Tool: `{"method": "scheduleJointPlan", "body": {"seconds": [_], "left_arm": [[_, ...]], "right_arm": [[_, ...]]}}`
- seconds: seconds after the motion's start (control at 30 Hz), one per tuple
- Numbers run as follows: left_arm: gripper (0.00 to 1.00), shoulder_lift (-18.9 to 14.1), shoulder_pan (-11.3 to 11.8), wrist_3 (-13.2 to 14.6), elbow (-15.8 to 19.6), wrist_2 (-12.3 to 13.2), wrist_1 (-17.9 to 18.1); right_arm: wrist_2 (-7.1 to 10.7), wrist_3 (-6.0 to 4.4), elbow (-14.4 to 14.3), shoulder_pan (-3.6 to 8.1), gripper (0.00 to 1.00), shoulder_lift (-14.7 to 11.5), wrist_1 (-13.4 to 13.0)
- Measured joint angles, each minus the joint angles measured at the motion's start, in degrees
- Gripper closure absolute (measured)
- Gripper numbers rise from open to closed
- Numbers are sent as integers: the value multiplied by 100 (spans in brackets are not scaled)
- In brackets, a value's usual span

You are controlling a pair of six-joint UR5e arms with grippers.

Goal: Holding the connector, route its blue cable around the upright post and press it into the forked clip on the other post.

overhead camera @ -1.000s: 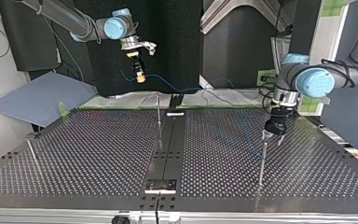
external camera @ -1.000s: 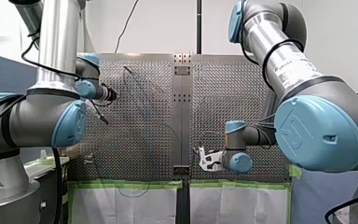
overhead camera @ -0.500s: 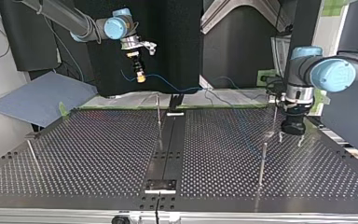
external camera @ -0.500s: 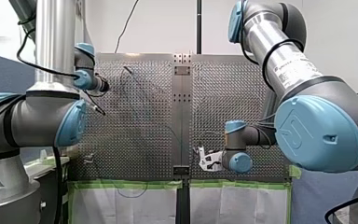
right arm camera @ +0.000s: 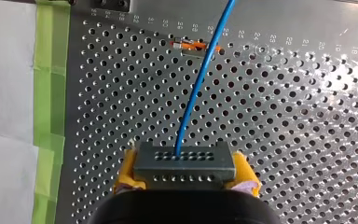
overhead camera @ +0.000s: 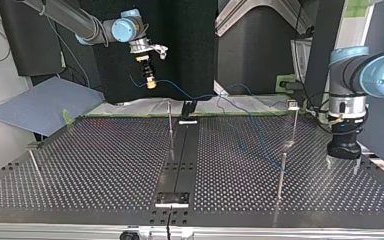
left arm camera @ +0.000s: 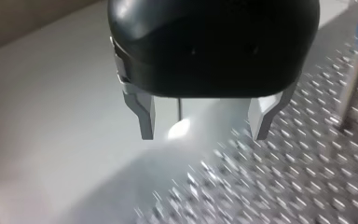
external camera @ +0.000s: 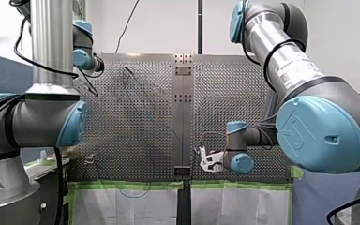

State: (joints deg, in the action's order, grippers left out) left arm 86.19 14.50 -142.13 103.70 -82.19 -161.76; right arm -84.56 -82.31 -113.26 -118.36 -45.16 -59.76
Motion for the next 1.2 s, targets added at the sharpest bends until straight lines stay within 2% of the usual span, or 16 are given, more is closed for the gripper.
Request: {"method": "scheduleJointPlan", "body": {"seconds": [0.37, 0.63, 0.87, 0.97, 1.2], "left_arm": [[0, -504, -155, 504, -505, -255, -501], [0, -875, -466, 875, -876, -239, -873], [0, -1196, -803, 1213, -1214, -461, -1211], [0, -1185, -942, 1355, -1259, -595, -1352], [0, -971, -1321, 1732, -985, -970, -1729]], "right_arm": [[27, -89, 5, 1, 100, 1, -34], [97, -161, 16, 34, 100, -3, -27], [105, -170, 53, 68, 100, -3, 92], [106, -170, 59, 70, 100, -4, 115], [106, -170, 84, 64, 100, -6, 172]]}}
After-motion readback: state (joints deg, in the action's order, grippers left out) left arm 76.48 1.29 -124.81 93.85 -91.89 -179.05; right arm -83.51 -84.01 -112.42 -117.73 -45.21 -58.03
